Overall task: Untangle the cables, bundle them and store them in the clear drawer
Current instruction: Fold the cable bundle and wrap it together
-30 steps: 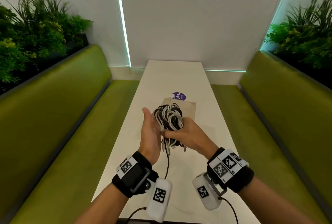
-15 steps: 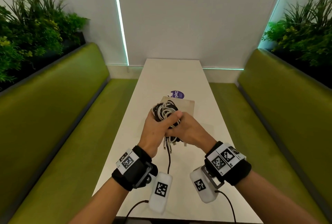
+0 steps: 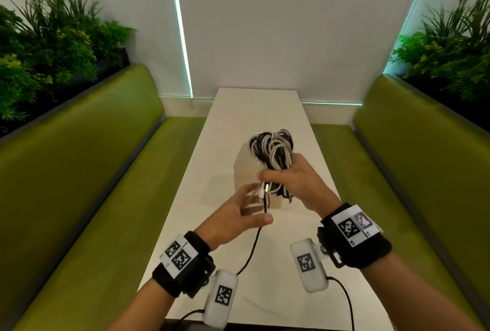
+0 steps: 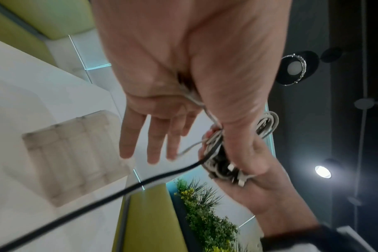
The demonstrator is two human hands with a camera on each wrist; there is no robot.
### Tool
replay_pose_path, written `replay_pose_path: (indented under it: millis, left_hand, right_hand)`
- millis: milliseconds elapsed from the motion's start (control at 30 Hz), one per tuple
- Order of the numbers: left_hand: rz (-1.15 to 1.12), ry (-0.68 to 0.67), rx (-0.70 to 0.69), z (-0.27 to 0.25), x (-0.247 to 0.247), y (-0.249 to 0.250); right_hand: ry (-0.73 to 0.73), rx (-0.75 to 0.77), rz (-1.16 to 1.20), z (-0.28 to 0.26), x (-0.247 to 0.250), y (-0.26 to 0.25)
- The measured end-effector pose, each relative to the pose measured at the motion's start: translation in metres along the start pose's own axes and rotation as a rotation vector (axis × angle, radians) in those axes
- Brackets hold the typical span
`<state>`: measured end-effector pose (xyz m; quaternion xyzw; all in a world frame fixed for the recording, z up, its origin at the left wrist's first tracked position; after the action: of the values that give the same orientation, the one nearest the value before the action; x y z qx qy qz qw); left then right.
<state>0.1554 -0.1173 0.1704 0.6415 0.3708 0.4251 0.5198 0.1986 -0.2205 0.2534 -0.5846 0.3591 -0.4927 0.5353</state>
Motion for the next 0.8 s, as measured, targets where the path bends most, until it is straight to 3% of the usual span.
replay_pose_path:
  millis: [267,433,533,633,733,800]
  left_hand:
    - [-0.001,0.009,-0.097,-0.009,0.006,0.012]
    - [-0.033,0.093,-0.145,-0.008,0.035,0.012]
    - [-0.134,0.181,-0.183,-0.003,0.042,0.02]
    - [-0.292,0.292,-0.207,0.003,0.039,0.033]
    - [-0.579,0.311,-0.167,0.009,0.028,0.042]
    - [-0.634,0.32,-0.159,0.013,0.026,0.048]
  right_hand:
    - [0.041,0.012,-0.077,-0.001,0.023,-0.017]
    - [-0.033,0.012,-0.537,0.001,0.034,-0.029]
    - [-0.109,0.04,-0.685,0.0,0.02,-0.027]
    - [-0.099,0.105,-0.704,-0.004,0.001,-0.024]
    - [0.024,0.133,-0.596,-0.006,-0.006,-0.02]
    - [0.107,0.123,-0.534,-0.006,-0.006,-0.014]
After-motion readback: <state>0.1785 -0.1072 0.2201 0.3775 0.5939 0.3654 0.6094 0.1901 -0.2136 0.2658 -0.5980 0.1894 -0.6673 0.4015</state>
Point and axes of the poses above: each hand's wrist, its own z-axis towards the middle knuckle, its own x-axis out of the back of the hand, y = z × x, the point moved 10 cm from there along z, towards the middle knuckle, and after that the axes turned 4 degrees about z, right-handed, at the moved point
